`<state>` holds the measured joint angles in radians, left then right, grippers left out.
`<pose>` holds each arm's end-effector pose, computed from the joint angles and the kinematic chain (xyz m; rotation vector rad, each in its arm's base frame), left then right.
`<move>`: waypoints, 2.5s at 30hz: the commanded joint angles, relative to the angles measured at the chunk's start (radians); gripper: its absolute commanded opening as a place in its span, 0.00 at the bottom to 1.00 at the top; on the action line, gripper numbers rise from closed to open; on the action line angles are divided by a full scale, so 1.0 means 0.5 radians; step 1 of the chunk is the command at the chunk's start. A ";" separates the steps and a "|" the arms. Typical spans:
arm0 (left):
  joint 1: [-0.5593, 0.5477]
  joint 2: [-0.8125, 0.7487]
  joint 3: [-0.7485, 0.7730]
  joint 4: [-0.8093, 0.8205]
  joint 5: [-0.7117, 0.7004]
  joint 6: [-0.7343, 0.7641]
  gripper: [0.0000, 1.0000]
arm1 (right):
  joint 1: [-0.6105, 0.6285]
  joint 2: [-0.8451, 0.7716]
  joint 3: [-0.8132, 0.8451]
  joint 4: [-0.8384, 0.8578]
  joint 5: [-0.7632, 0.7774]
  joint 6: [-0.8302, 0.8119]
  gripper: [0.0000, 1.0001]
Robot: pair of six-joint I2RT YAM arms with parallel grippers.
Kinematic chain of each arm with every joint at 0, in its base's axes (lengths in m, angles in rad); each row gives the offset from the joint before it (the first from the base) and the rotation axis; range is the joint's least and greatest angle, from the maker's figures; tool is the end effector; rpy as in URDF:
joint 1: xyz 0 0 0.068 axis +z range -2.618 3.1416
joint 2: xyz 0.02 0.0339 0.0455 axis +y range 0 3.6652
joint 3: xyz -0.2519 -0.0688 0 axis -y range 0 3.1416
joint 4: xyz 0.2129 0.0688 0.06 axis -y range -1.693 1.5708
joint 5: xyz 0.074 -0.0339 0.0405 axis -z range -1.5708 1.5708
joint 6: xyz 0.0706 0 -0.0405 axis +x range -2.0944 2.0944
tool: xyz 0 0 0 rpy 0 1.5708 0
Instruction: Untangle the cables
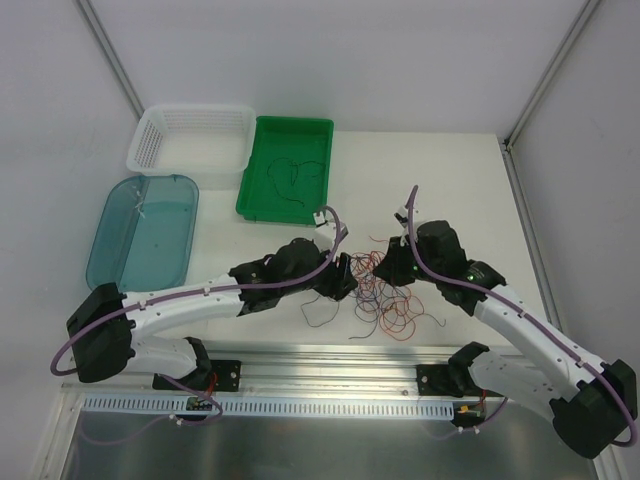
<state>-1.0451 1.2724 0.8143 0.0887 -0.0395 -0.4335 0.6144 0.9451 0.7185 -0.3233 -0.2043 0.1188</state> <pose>0.1521 -0.2566 0.2617 0.5934 1.9721 -0.9206 0.1678 0.1359 0.2535 -0.6541 2.0768 0.6443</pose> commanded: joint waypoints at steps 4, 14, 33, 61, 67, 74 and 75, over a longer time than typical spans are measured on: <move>-0.119 0.051 -0.211 0.522 -0.280 -0.200 0.52 | 0.029 -0.062 0.106 0.051 0.040 0.179 0.01; -0.162 0.143 -0.248 0.777 -0.592 -0.274 0.50 | 0.069 -0.102 0.082 0.107 0.062 0.262 0.01; -0.153 -0.427 -0.067 -0.231 -0.565 -0.283 0.00 | -0.161 0.027 0.039 -0.317 0.657 0.124 0.01; 0.529 -0.680 0.350 -1.190 -0.255 -0.078 0.00 | -0.398 0.337 0.066 -0.497 0.393 0.008 0.81; 0.556 -0.490 1.064 -1.328 -0.295 0.204 0.00 | -0.244 0.144 0.186 -0.657 0.537 -0.032 0.97; 0.669 -0.134 1.813 -1.386 -0.323 0.566 0.00 | -0.222 -0.153 0.207 -0.771 0.541 -0.041 0.97; 0.682 -0.094 1.969 -1.386 -0.323 0.594 0.00 | -0.219 -0.178 0.213 -0.789 0.534 -0.041 0.97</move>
<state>-0.7216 1.1633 1.6733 -0.5892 -0.1917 -0.2485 0.4961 0.9005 0.7822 -0.6529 0.0444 0.1123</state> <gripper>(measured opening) 0.006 0.969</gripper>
